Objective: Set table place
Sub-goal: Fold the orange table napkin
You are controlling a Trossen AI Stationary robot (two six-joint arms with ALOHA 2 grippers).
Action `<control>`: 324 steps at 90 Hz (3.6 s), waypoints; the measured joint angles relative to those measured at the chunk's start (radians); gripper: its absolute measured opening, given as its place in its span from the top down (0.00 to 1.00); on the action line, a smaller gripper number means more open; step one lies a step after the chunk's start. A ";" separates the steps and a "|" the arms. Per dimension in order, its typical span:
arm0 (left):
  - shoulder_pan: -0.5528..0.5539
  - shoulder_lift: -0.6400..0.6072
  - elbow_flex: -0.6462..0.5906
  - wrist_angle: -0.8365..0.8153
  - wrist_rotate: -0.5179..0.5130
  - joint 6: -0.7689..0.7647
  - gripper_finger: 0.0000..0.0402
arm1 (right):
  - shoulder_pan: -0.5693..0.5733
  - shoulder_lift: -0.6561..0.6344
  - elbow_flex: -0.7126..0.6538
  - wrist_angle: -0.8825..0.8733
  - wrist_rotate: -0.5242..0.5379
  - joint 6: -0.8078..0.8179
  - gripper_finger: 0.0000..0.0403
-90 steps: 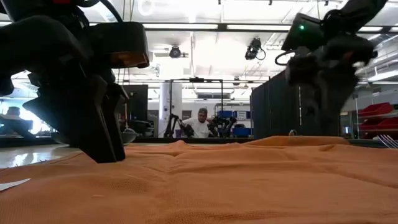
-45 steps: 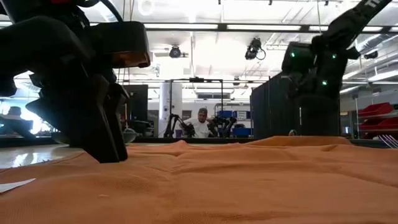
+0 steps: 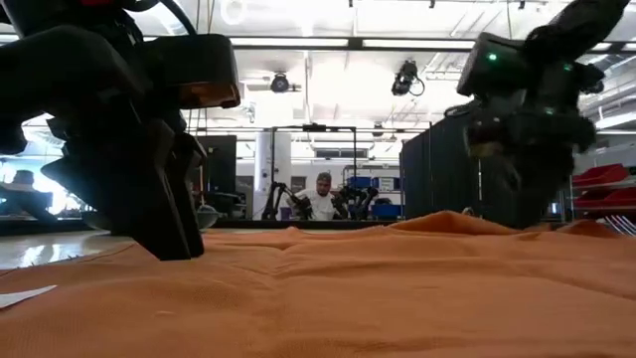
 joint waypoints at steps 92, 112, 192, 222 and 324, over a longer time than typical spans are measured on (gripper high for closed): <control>0.001 0.002 0.000 0.027 -0.026 0.023 0.63 | -0.222 -0.068 0.060 -0.139 0.283 0.089 0.57; 0.001 0.002 0.000 0.033 -0.027 0.023 0.63 | -0.330 0.021 0.051 -0.106 0.095 0.008 0.59; 0.093 -0.031 0.233 0.015 -0.243 0.241 0.63 | 0.105 0.073 0.053 0.123 0.013 0.084 0.66; 0.262 0.197 0.211 0.205 -0.081 0.311 0.63 | 0.106 0.017 0.053 0.035 0.010 0.020 0.66; 0.246 0.218 0.212 0.205 -0.071 0.321 0.63 | 0.353 0.058 0.049 -0.024 0.515 0.014 0.89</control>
